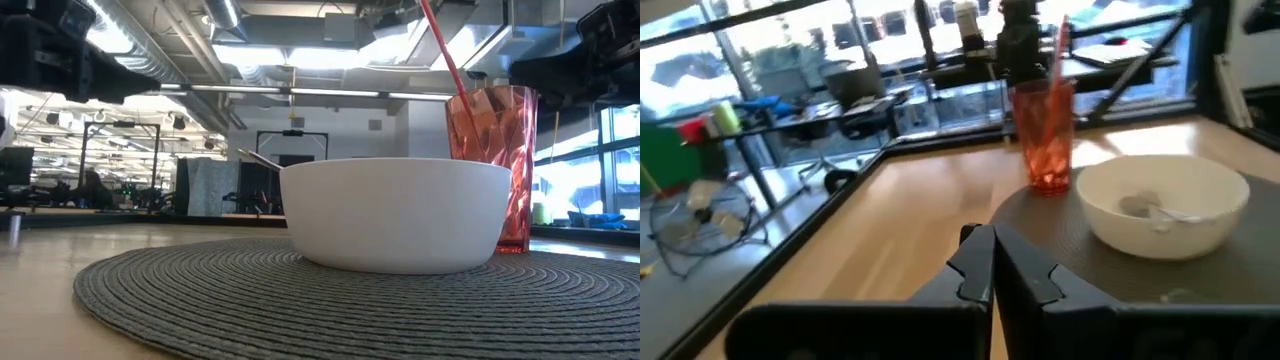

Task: Pick & Place Utensil
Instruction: Return to Home Position

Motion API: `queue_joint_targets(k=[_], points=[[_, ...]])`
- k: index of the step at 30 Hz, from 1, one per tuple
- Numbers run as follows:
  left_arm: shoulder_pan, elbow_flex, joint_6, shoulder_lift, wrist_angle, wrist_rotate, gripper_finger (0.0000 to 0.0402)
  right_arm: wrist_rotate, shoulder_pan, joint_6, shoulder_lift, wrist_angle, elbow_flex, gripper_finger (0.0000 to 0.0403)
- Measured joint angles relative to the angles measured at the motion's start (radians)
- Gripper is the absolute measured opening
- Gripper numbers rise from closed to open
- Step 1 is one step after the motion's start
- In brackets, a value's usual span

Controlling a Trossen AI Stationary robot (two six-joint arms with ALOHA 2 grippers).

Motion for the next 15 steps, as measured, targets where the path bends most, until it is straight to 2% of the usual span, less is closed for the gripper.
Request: queue_joint_targets(k=[2, 9, 15], points=[[0.031, -0.007, -0.006, 0.002, 0.026, 0.028, 0.0002, 0.002, 0.000, -0.005, 0.000, -0.022, 0.000, 0.0001], [0.131, -0.056, 0.039, 0.007, 0.153, 0.274, 0.0002, -0.030, 0.000, -0.016, 0.000, -0.038, 0.000, 0.0000], [0.181, -0.056, -0.017, 0.038, 0.141, 0.342, 0.0002, -0.033, 0.000, -0.012, 0.000, -0.038, 0.000, 0.0000]])
